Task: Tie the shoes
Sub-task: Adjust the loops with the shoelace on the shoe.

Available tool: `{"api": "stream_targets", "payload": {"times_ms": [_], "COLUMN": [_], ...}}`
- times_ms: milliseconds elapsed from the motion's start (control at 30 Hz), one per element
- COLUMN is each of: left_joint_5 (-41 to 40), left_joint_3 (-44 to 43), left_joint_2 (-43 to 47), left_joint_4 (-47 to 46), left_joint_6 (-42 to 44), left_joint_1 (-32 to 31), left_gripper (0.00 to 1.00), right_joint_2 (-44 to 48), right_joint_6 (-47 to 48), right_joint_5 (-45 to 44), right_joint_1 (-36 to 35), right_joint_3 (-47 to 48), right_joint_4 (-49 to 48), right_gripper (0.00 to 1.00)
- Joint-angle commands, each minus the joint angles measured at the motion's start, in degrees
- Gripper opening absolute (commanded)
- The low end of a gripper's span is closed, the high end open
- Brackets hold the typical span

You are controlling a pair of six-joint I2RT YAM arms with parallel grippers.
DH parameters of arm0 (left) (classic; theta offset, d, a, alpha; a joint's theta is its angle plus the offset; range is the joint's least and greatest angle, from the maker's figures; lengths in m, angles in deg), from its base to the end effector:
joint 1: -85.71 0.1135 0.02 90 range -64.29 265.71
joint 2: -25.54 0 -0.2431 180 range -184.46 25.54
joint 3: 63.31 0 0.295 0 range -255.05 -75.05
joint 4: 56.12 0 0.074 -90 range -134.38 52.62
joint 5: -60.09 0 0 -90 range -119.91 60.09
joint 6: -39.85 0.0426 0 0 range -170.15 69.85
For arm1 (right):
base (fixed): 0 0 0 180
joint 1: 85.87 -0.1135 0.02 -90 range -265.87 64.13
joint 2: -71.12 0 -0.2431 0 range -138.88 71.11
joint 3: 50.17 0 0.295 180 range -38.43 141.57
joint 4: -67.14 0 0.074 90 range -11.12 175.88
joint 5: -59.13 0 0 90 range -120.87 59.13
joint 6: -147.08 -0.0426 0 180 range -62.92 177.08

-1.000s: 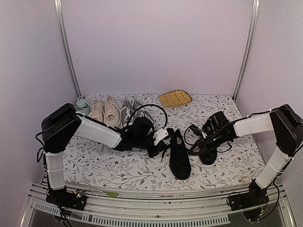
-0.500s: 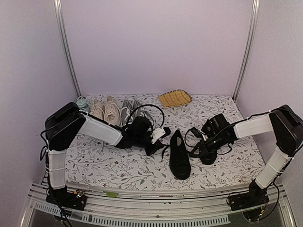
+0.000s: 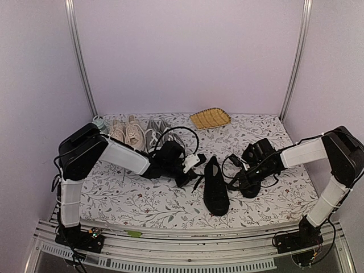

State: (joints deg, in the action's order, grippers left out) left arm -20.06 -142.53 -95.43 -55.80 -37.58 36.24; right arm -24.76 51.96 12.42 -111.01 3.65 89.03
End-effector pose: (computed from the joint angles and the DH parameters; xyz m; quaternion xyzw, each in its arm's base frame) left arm 0.2877 -0.3477 0.0478 0.4991 0.7622 -0.2025 0.3591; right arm 0.2683 0.1582 0.0634 -0.2393 0.8773 0.4016 0.1084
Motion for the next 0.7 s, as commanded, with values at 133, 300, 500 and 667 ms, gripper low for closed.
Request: {"api": "stream_targets", "payload": {"times_ms": [133, 300, 500, 667], "left_joint_5": [-2.69, 4.45, 6.72, 5.48], "left_joint_3": [-0.52, 1.56, 8.21, 12.96], "left_joint_2": [-2.15, 0.75, 7.64, 15.22], "left_joint_4": [2.52, 0.39, -7.04, -5.09], "left_joint_6": [0.65, 2.62, 6.57, 8.43], "left_joint_1": [2.91, 2.69, 1.8, 0.89], "left_gripper": [0.0, 0.0, 0.35, 0.5], "right_joint_2": [-1.45, -1.5, 3.02, 6.28], "right_joint_6": [0.62, 0.98, 1.76, 3.43], "right_joint_5": [-1.98, -0.04, 0.22, -1.93], "right_joint_1": [-0.26, -0.21, -0.26, -0.25], "right_joint_3": [-1.35, 0.1, 3.05, 5.06], "right_joint_4": [1.48, 1.58, 4.19, 8.43], "right_gripper": [0.01, 0.04, 0.39, 0.49]}}
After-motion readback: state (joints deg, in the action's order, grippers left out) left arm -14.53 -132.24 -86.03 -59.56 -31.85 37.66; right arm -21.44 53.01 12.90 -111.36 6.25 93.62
